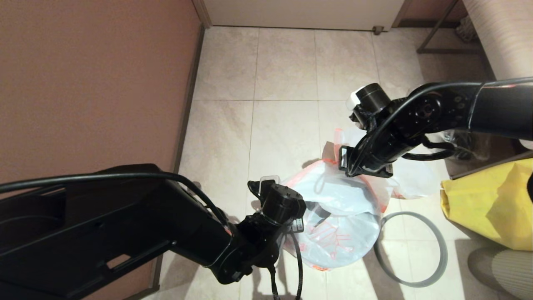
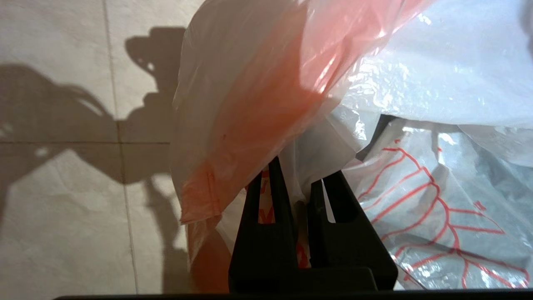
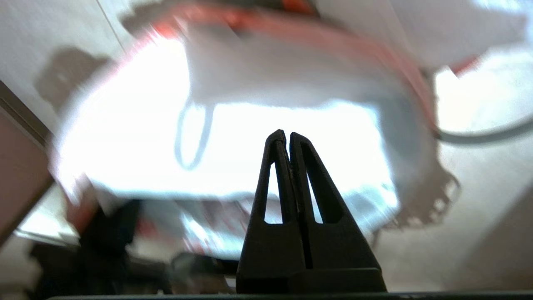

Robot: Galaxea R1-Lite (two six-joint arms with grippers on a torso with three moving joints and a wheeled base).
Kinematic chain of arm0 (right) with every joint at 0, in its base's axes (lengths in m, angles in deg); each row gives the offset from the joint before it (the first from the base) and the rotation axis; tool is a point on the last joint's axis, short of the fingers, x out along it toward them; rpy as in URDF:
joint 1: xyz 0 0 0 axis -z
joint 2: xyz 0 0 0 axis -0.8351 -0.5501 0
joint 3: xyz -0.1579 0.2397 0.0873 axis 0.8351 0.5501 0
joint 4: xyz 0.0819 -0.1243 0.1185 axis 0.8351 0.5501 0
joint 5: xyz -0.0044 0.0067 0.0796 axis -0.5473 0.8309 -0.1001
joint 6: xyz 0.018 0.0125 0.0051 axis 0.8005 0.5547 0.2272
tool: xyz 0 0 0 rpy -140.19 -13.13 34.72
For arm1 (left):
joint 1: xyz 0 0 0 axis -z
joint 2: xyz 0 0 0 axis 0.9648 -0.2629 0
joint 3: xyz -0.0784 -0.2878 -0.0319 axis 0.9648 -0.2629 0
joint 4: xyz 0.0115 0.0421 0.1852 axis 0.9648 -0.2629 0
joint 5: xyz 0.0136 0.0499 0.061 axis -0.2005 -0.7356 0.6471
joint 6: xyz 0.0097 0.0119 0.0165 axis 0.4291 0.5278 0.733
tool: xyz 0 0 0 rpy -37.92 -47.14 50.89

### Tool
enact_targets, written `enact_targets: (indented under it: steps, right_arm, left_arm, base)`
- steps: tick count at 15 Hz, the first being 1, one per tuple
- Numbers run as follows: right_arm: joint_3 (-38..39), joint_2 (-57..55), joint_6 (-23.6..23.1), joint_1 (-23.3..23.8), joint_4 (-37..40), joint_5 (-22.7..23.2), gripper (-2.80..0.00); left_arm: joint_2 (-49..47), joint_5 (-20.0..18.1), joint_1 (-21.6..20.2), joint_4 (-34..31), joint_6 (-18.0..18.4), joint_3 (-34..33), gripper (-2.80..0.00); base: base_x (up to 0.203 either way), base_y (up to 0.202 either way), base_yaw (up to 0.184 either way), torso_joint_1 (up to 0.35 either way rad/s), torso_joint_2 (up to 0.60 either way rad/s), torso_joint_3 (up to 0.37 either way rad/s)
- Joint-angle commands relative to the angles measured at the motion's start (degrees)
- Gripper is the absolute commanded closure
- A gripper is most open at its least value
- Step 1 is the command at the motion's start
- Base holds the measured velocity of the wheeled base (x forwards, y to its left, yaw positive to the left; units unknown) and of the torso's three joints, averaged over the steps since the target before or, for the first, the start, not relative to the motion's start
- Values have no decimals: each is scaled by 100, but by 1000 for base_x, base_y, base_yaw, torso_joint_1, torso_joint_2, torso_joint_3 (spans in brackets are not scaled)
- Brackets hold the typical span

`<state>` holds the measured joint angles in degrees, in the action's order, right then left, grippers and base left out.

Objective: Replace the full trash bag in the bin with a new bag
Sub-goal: Put the new garbage bag on the trash can

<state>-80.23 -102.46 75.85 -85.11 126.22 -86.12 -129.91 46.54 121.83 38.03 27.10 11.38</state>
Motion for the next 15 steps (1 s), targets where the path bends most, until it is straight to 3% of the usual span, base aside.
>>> enact_targets:
  steps: [1,4,8,12,13,15]
  right_arm:
    - [15,560,15,-59,583,-1,0]
    - [121,805,59,-69,758,-27,0]
    - [357,874,415,-96,731,-134,0]
    - [617,720,688,-221,136,-913,0]
    - [699,654,714,-302,65,-1017,0]
    - [721,519,788,-421,16,-1098,0]
  left_arm:
    - [15,18,-233,9,-47,122,0]
    - [45,13,-716,-6,-241,366,0]
    - [-46,373,-814,2,-264,560,0]
    - [-105,610,-868,-115,-436,795,0]
    - [-123,681,-902,-283,-460,903,-280]
    - [-39,705,-935,-633,-537,1018,-280]
  base:
    - [0,0,0,0,0,0]
    - [0,0,0,0,0,0]
    - [0,0,0,0,0,0]
    - [0,0,0,0,0,0]
    - [0,0,0,0,0,0]
    - [0,0,0,0,0,0]
